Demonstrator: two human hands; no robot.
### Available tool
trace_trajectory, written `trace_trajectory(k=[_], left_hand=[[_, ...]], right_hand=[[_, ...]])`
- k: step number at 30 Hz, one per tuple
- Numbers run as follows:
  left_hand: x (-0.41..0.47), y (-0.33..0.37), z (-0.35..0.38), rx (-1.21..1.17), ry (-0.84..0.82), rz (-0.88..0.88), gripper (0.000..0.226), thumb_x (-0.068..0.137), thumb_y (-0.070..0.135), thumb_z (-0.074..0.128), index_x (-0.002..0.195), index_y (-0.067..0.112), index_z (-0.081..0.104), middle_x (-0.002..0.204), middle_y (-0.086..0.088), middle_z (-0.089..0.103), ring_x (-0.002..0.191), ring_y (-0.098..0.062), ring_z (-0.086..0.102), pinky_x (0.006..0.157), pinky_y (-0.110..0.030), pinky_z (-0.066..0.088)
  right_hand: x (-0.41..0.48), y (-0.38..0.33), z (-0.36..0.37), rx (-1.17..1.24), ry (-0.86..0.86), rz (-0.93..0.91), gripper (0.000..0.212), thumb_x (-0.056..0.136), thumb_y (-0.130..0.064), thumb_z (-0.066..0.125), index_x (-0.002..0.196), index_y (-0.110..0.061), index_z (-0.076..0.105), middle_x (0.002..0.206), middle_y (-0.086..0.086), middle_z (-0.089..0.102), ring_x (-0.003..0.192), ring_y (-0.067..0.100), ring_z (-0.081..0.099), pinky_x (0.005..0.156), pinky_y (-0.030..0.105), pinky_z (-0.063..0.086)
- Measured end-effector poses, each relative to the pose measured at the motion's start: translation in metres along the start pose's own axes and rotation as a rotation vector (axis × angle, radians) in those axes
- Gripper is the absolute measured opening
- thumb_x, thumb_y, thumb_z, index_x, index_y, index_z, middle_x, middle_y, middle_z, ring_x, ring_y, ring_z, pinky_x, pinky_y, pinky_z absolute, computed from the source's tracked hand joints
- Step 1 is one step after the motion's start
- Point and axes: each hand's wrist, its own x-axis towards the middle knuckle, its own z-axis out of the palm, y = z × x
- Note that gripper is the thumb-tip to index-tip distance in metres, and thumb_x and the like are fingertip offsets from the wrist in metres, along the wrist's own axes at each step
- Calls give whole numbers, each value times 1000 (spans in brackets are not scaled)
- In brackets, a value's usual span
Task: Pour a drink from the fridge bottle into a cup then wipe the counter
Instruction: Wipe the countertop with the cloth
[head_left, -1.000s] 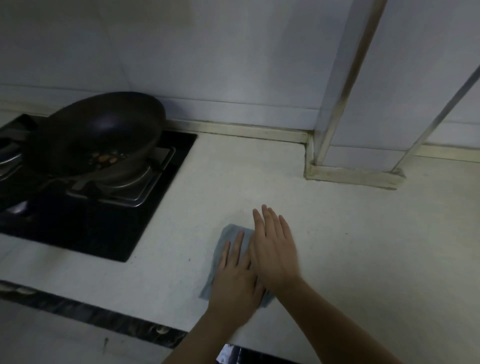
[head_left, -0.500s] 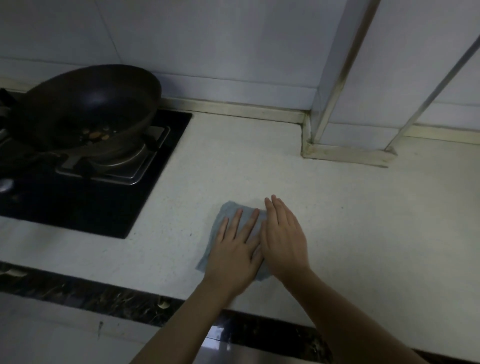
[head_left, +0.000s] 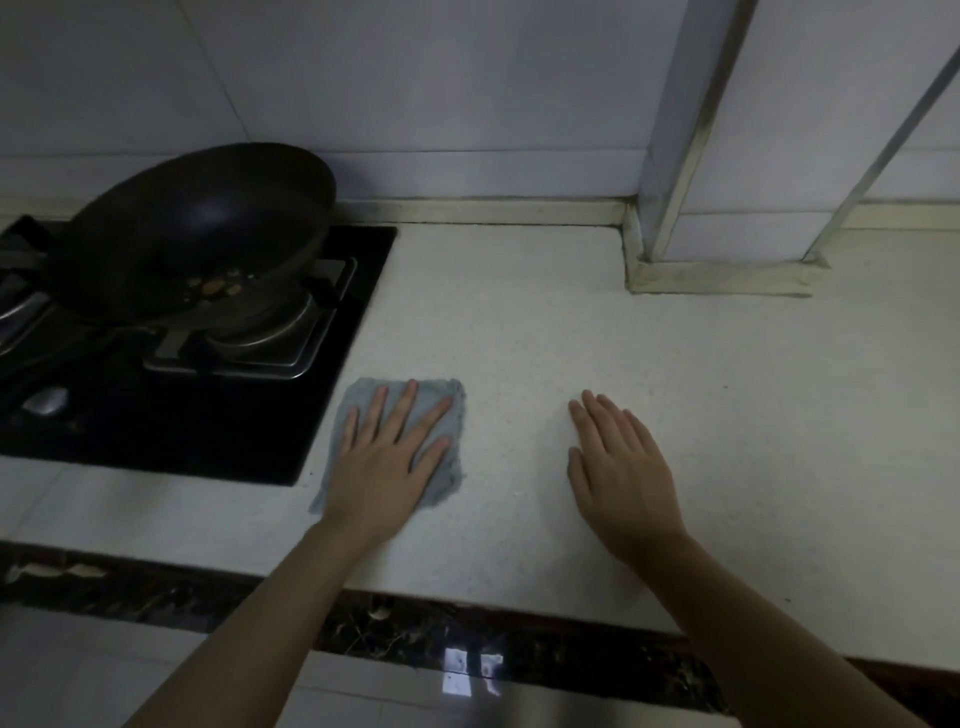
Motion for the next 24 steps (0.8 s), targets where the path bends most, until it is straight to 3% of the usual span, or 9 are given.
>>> trace_trajectory(k=[3, 5, 9, 12, 17, 21, 24], left_hand=[[34, 20, 2, -28, -44, -139, 58, 94, 59, -4, 149, 45, -16, 163, 4, -15, 150, -24, -13, 120, -46, -11], [41, 53, 6, -46, -61, -143, 58, 95, 58, -1, 149, 44, -18, 162, 3, -18, 149, -26, -16, 120, -48, -11], [3, 99, 15, 13, -35, 242, 59, 98, 61, 3, 153, 41, -7, 164, 4, -8, 151, -25, -12, 121, -51, 1], [-21, 65, 17, 5, 3, 371, 54, 103, 56, 15, 154, 40, 6, 165, 9, 2, 152, -19, -2, 122, -46, 3], [15, -5, 2, -35, 18, 115, 49, 103, 48, 18, 147, 40, -1, 163, 11, 6, 151, -16, 2, 122, -42, 1], [72, -12, -6, 22, -82, -106, 52, 103, 45, 13, 145, 39, -18, 163, 4, -16, 150, -22, -15, 120, -45, -8], [75, 34, -1, 29, -131, -40, 59, 102, 52, 16, 151, 37, -12, 162, 1, -17, 150, -30, -14, 119, -52, -11]], right_hand=[[1, 0, 2, -6, 19, -3, 56, 98, -34, 20, 146, -9, 34, 151, 11, 38, 142, 23, 31, 118, 39, 23], [1, 0, 4, 9, 17, -5, 56, 99, -34, 20, 147, -9, 33, 152, 10, 36, 143, 22, 29, 119, 38, 20], [-2, 3, 6, 26, -5, -20, 60, 100, -40, 12, 149, -10, 27, 156, 9, 28, 146, 20, 20, 121, 37, 14], [-3, 3, 5, 54, -3, -26, 60, 99, -40, 12, 150, -10, 25, 157, 9, 26, 147, 19, 17, 121, 36, 11], [-4, 4, 0, 95, 22, -30, 60, 96, -35, 17, 148, -8, 30, 154, 10, 31, 145, 19, 23, 120, 38, 17], [-1, -1, -4, 100, 9, -23, 63, 94, -37, 13, 149, -9, 29, 155, 8, 30, 145, 18, 22, 120, 37, 16], [1, -1, -5, 93, 8, -13, 63, 94, -38, 13, 148, -10, 30, 154, 8, 31, 145, 19, 24, 120, 37, 16]])
